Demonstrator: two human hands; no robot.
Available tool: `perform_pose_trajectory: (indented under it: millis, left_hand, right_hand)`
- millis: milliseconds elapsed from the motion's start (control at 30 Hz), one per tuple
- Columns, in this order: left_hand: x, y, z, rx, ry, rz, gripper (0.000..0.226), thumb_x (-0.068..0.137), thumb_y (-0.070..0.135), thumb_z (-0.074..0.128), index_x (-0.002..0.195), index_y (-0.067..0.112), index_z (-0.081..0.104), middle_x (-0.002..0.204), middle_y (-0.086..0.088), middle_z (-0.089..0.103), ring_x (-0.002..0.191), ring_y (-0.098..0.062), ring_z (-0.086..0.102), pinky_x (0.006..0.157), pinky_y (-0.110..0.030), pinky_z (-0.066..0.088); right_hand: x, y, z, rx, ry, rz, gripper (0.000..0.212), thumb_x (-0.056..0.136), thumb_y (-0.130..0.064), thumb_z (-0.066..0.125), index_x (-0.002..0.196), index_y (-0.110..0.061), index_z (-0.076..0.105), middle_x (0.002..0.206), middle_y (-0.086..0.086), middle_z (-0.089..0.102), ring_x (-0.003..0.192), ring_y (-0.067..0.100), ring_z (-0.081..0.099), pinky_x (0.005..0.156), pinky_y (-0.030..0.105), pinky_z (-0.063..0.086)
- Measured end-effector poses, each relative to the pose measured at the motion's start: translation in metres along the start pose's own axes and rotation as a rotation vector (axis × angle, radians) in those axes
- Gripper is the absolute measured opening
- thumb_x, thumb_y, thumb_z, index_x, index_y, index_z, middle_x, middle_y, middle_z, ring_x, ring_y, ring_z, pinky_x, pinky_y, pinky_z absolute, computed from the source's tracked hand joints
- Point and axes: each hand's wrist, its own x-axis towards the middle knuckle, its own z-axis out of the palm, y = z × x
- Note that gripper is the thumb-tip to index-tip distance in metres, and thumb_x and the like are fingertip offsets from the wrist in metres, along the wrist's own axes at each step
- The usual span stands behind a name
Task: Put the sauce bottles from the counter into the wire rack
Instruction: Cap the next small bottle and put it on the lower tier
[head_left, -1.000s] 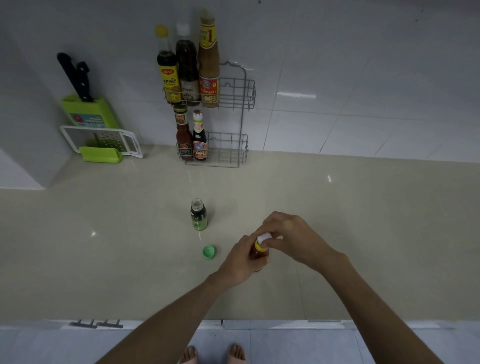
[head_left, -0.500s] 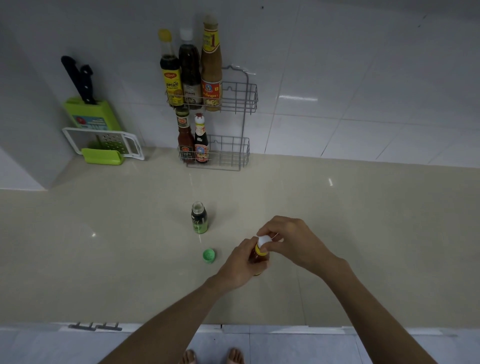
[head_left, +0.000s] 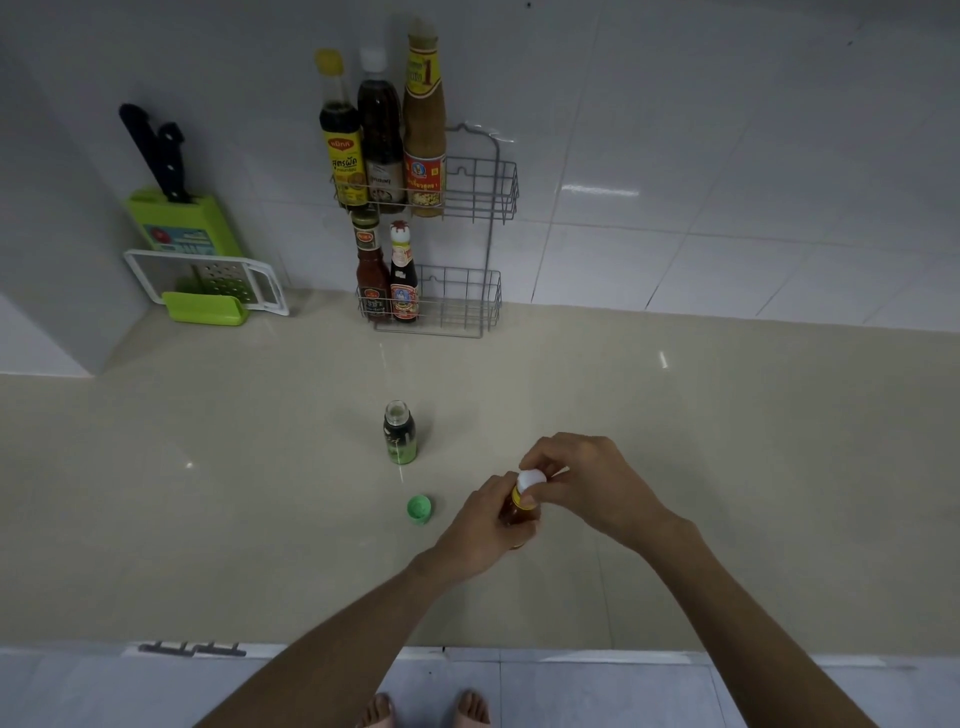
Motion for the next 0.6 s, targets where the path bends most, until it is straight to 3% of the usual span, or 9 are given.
perform_pose_trajectory:
  millis: [100,367,600]
  left_hand:
    - [0.000,-0.002,0.000,0.008,0.013,0.004,0.020,0.079,0.017,0.067,0.096,0.018,0.056,0.091,0.001,0.055,0.080,-0.011,0.055,0.076,-0.032,0.048]
    - [0.003,-0.003,-0.001,0.026,0.056,-0.014,0.029,0.071,0.024,0.073,0.093,0.015,0.056,0.093,-0.006,0.058,0.085,-0.020,0.059,0.074,-0.034,0.049]
    - [0.005,-0.005,-0.001,0.037,0.068,-0.021,0.039,0.063,0.041,0.070,0.091,0.018,0.057,0.089,0.000,0.058,0.082,-0.017,0.059,0.074,-0.038,0.050]
  right_hand:
    - [0.000,0.002,0.004,-0.003,0.039,0.032,0.017,0.067,-0.021,0.081,0.081,-0.020,0.072,0.080,-0.006,0.069,0.078,0.009,0.065,0.074,0.034,0.054]
    - [-0.006,0.003,0.015,-0.071,0.215,0.026,0.024,0.066,-0.032,0.084,0.077,-0.016,0.070,0.075,-0.006,0.068,0.068,0.007,0.063,0.062,0.020,0.052]
    - [-0.001,0.003,0.017,-0.067,0.193,0.065,0.029,0.067,-0.032,0.082,0.067,-0.015,0.059,0.070,-0.005,0.060,0.063,0.010,0.057,0.058,0.027,0.050]
